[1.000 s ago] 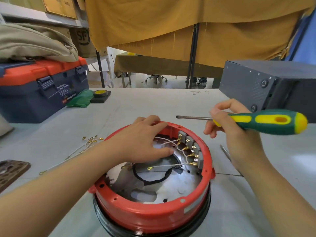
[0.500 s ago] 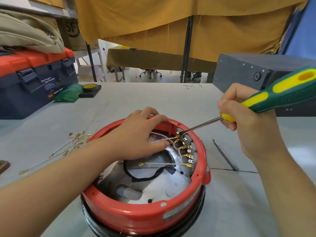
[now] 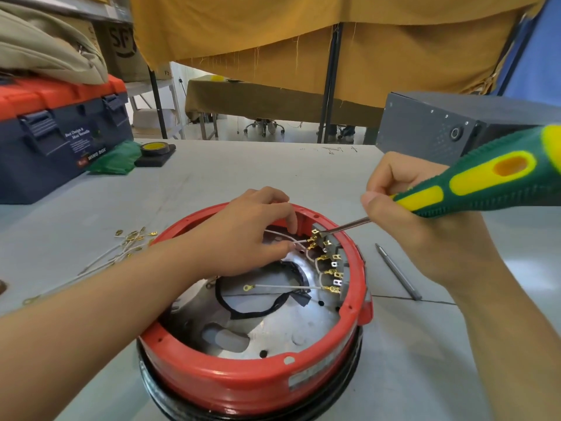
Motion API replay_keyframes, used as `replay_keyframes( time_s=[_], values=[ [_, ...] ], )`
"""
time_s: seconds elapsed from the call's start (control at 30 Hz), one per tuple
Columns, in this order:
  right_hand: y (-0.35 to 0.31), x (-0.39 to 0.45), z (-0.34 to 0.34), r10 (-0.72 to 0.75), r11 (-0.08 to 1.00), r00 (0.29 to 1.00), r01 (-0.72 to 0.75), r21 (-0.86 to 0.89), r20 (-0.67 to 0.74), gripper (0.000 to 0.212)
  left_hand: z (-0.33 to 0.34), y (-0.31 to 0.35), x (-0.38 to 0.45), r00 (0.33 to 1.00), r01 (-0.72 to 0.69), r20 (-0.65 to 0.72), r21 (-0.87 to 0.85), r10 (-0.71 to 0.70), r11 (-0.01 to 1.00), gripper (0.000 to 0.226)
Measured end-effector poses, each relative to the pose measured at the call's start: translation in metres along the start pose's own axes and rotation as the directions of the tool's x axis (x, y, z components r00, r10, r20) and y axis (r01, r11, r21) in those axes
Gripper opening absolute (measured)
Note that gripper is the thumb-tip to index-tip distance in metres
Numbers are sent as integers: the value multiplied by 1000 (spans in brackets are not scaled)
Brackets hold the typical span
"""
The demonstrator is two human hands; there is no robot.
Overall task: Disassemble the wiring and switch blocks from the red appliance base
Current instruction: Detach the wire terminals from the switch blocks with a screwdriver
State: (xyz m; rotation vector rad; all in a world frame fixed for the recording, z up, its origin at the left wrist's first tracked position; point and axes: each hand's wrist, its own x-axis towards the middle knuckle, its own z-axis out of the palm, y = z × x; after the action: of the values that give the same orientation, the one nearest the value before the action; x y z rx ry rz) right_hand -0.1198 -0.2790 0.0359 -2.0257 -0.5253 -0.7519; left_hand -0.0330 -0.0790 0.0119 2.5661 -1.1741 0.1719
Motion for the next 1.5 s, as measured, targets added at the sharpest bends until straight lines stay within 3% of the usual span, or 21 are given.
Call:
replay_keyframes(
  time_s=[0.23,0.37,0.87,1.23,1.33,1.5],
  values=[
    [-4,-2,2,-58,997,992,63,-36,111,22,0,3,-1,1000,-3,-3,6,3,1000,12],
    [-1,-1,3,-18,1000,994,19,-2,112,23,0,4,-2,1000,3,-3,9,-3,1000,12],
    [25,6,-3,173,947,984,-150,285,-54,21,2,1,0,1000,1,-23,18,-1,1000,5],
    [27,6,-1,209,925,974,-166,342,-90,21,1,2,0,1000,13,-28,4,-13,1000,7],
    [28,6,2,262,865,954,-165,473,-148,22,1,3,1,999,22,-27,-9,-22,1000,8],
    [29,6,1,314,848,896,-115,518,-315,26,1,2,0,999,36,-19,-33,-36,999,9]
  ],
)
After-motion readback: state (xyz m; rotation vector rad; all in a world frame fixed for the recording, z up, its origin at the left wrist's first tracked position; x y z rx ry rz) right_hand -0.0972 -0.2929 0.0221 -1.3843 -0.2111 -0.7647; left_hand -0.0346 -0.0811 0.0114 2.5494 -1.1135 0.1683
